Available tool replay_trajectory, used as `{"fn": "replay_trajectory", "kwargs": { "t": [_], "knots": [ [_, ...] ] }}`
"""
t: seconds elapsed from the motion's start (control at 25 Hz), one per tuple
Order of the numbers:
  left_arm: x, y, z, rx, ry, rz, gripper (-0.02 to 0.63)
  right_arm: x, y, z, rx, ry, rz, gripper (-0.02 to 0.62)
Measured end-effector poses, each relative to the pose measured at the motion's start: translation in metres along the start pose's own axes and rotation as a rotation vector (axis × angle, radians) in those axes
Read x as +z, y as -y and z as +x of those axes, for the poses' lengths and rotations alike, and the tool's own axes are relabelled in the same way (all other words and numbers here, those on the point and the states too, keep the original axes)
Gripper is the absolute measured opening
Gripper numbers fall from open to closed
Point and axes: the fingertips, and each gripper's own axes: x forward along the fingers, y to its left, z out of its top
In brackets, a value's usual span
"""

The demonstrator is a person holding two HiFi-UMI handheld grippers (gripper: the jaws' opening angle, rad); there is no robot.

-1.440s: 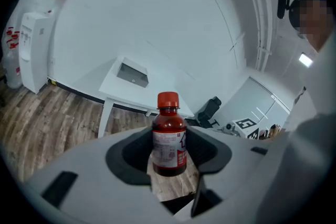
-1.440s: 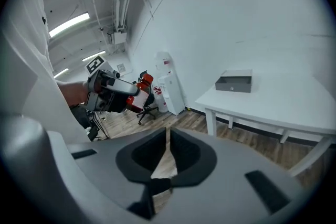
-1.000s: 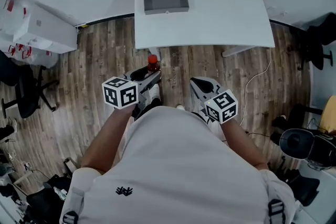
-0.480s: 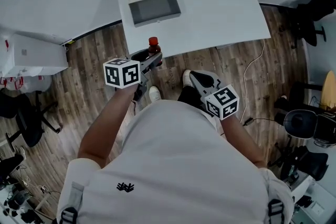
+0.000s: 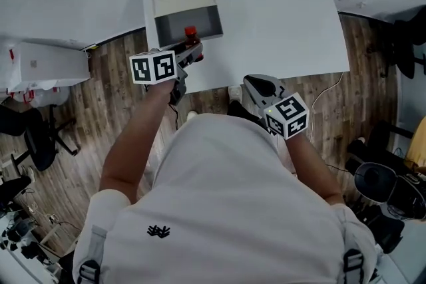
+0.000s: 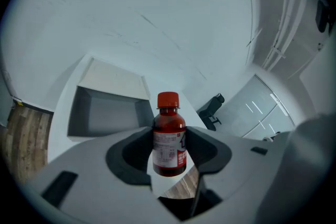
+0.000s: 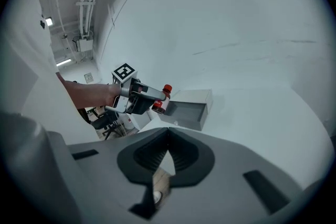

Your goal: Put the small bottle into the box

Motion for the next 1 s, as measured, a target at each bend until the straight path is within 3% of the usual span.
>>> {"fn": "replay_trajectory", "kwargs": {
  "t": [0.44, 1.0],
  "knots": [
    [0.024, -0.053, 0.066, 0.202, -0.048, -0.089, 0.201, 0.014, 0.072, 0.015, 0.128, -0.033, 0.011, 0.006],
    [0.004, -0.106, 0.102, 0.385, -0.179, -0.146, 0.201, 0.015, 0.117, 0.021, 0.182, -0.041, 0.040, 0.006]
  ]
}}
